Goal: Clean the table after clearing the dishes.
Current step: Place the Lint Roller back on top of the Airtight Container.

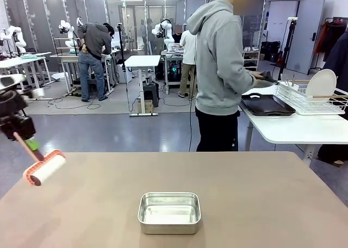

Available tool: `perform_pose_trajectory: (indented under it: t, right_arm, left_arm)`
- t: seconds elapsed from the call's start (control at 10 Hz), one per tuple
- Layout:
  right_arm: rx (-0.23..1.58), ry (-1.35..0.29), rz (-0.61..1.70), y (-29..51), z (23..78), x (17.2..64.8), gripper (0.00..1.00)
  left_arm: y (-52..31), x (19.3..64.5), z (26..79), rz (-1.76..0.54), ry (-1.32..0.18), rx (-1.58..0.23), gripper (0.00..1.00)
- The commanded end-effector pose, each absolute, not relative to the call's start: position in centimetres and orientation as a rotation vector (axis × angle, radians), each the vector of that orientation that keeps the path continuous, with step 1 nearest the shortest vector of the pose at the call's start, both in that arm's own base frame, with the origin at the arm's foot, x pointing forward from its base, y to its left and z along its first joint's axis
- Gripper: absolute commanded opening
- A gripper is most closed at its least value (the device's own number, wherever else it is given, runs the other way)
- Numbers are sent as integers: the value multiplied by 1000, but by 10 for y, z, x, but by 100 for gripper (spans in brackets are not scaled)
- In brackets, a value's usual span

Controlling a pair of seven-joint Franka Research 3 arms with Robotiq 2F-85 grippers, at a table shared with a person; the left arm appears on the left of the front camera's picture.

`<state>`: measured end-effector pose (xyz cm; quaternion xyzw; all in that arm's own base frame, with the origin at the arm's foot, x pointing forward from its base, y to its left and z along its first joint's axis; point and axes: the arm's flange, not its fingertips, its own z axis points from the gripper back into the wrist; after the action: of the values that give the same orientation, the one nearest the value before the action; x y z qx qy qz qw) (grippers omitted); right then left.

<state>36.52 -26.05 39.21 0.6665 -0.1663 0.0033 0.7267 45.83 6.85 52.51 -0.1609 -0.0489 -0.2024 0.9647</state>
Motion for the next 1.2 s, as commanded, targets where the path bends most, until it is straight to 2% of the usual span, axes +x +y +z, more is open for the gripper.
perform_pose_trajectory:
  t: [0.0,0.3,0.6,0.8,1.1]
  right_arm:
    - [1471,-378,22,-260,395,363,100]
    - [1471,-378,22,-260,395,363,100]
    - [1471,-378,22,-260,395,363,100]
    - [1471,-378,22,-260,395,363,100]
    - [1471,-378,22,-260,395,363,100]
  left_arm:
    - [29,439,548,-660,-86,-253,22]
    - [-66,410,579,-1003,-119,-188,22]
    - [-190,414,578,-1292,-108,-57,22]
    - [-257,419,570,-1450,-67,111,22]
    - [-320,421,557,-1573,-51,80,22]
